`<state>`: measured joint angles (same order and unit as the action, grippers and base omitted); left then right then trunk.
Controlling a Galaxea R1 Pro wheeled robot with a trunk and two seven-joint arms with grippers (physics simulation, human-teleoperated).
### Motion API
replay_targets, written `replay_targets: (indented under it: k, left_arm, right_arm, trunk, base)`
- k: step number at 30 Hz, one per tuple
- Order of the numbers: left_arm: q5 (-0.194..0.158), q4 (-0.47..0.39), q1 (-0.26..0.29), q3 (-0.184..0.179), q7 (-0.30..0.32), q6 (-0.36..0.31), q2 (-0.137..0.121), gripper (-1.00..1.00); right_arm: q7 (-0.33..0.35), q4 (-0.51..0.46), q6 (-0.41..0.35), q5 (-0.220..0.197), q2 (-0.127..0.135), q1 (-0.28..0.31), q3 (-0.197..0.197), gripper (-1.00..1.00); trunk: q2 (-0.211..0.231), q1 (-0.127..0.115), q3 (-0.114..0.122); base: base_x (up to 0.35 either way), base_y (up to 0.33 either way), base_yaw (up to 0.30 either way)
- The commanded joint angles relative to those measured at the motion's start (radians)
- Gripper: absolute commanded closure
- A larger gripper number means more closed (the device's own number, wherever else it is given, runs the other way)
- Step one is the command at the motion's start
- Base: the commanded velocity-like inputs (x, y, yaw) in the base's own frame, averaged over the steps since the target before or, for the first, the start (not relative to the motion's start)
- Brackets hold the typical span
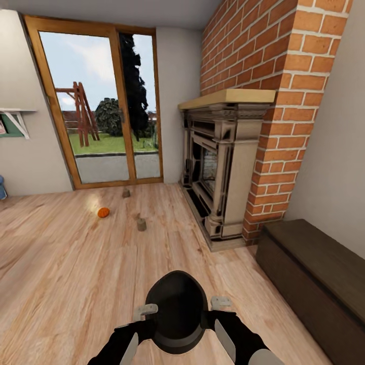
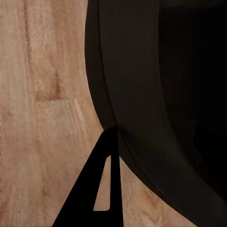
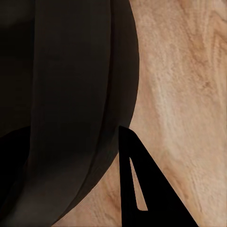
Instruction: Place each of the two pumpkins and all three candles from the living room inside a cabinet in the living room (use any cabinet), then make sure every cabinet is closed, and position the cauldron so it is next to a table in the living room.
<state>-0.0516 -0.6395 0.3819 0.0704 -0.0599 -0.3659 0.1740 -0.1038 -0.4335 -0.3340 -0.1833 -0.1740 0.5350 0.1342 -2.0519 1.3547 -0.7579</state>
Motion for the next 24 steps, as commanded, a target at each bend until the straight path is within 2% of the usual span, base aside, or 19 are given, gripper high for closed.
replay_targets:
  k: [1,24]
  left_arm:
    - [-0.057,0.001,0.000,0.002,0.014,0.001,0.000,1.00]
    - [-0.057,0.001,0.000,0.002,0.013,0.001,0.000,1.00]
  right_arm:
    - [0.079,-0.004,0.070,-0.013,0.000,0.000,-0.005,1.00]
    - [0.078,-0.004,0.066,-0.013,0.000,0.000,-0.005,1.00]
  trunk:
    - [0.000,0.000,0.000]
    - [0.000,0.000,0.000]
  base:
    - [0.097,0.000,0.202]
    - [0.007,0.000,0.285]
